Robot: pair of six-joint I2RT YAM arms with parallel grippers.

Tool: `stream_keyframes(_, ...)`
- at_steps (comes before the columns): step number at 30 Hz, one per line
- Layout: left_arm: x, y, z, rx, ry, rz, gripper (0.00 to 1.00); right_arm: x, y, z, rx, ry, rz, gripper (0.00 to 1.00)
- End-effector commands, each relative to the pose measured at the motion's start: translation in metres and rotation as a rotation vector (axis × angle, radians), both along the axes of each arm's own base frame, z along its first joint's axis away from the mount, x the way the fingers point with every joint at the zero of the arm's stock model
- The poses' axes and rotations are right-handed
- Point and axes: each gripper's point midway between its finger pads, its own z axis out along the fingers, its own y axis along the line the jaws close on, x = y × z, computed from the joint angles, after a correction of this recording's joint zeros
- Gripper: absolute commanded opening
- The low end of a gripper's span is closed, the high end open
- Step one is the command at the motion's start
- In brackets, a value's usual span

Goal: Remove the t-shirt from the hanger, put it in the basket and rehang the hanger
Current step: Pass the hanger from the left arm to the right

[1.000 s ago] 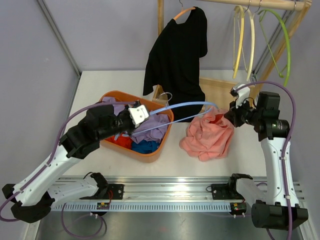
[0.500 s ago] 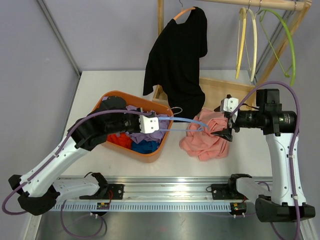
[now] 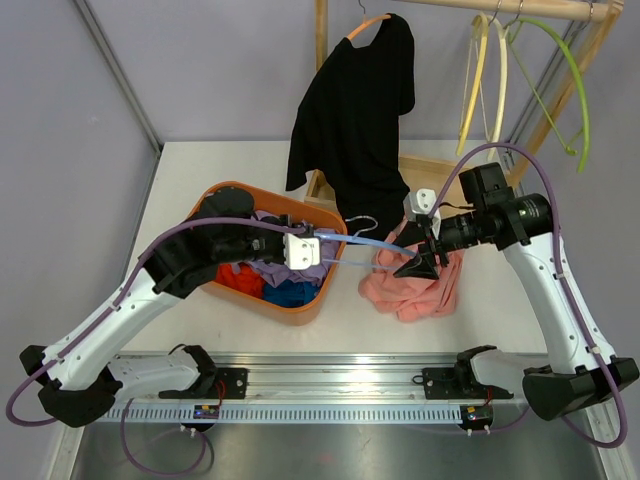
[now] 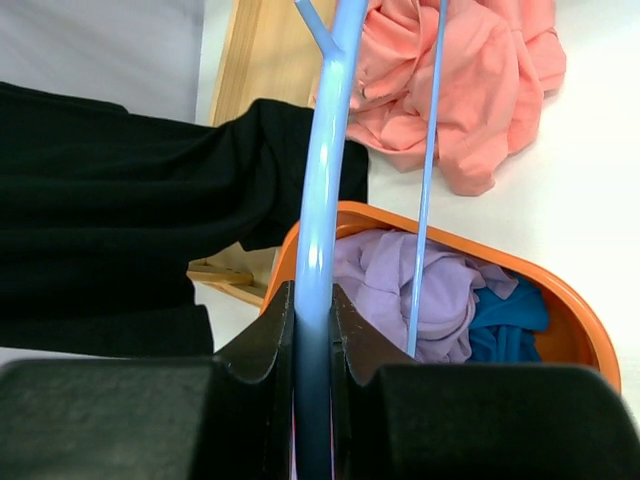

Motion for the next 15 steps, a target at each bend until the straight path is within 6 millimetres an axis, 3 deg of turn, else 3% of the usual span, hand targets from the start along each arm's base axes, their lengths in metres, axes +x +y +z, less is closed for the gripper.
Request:
stream_keyframes(1, -0.001, -0.014, 0.057, -0.158, -0.132, -0.056, 0.0, -0.022, 0.001, -0.004, -0.004, 0.156, -0.02, 0.63)
stream_keyframes(3, 0.001, -0.018, 0.059, -0.172, -0.145, -0.061, 0.0, -0.02, 0.001, -0.006, -0.012, 0.174, -0.042, 0.47)
stream_keyframes(4, 0.002, -0.019, 0.06, -0.178, -0.146, -0.061, 0.0, -0.017, 0.001, -0.005, -0.01, 0.164, -0.049, 0.3)
stream_keyframes(8, 0.005, -0.026, 0.063, -0.203, -0.162, -0.073, 0.0, -0.019, 0.0, 0.001, -0.009, 0.16, -0.07, 0.02)
stream_keyframes(13, 0.005, -0.031, 0.066, -0.254, -0.146, -0.073, 0.01, -0.016, -0.001, 0.012, 0.02, 0.153, -0.159, 0.0)
stream_keyframes(14, 0.006, -0.031, 0.072, -0.278, -0.156, -0.063, 0.07, -0.019, -0.003, 0.018, 0.032, 0.161, -0.205, 0.0)
stream_keyframes(15, 0.007, -0.029, 0.076, -0.297, -0.159, -0.045, 0.27, -0.017, -0.006, 0.021, 0.033, 0.144, -0.238, 0.0)
